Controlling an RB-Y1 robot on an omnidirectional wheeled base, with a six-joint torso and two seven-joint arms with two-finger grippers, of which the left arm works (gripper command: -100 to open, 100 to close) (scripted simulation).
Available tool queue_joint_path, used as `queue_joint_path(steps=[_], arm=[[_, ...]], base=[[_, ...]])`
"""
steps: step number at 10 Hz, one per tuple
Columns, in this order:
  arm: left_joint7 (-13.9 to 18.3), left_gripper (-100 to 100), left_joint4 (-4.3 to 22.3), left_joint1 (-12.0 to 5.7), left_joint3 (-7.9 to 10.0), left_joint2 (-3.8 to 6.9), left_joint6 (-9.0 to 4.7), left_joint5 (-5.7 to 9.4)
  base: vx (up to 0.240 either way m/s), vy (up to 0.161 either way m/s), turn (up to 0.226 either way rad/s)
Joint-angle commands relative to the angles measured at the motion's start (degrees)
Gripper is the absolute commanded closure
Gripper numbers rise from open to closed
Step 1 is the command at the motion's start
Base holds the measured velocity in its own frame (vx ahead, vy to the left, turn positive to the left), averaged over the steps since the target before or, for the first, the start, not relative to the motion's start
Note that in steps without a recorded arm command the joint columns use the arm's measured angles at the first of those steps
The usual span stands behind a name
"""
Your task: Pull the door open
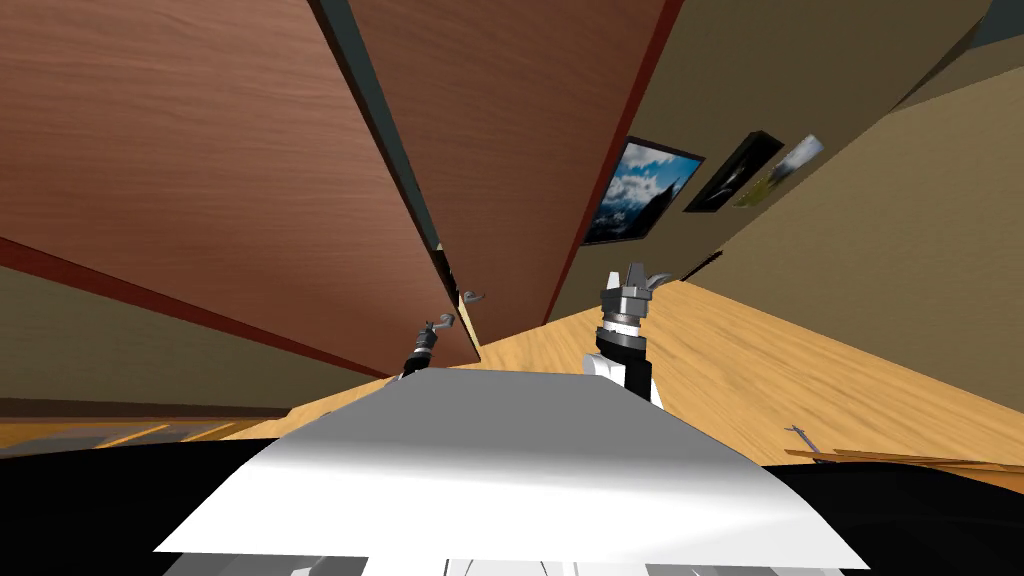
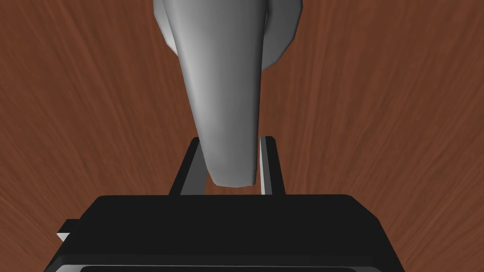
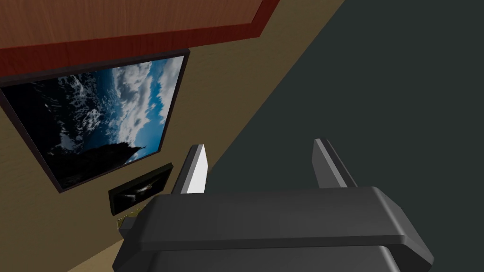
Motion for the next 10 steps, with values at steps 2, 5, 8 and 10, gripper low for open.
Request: queue_joint_path(steps=[2,5,8,10], arm=[[1.1,100,1.1,-1.14,-1.85,-0.34,-1.33,-0.38],[2.6,100,1.8,-0.47,-2.47,1.06,-2.59,-0.92],[4.2,100,1.4,0.52,-4.02,1.76,-4.01,-1.9],[5.2,100,1.1,1.13,-4.98,2.19,-4.87,-2.51]], base=[[-0.168,0.059,-0.146],[-0.132,0.011,-0.052],[-0.181,0.035,-0.086],[-0.123,0.017,-0.057]])
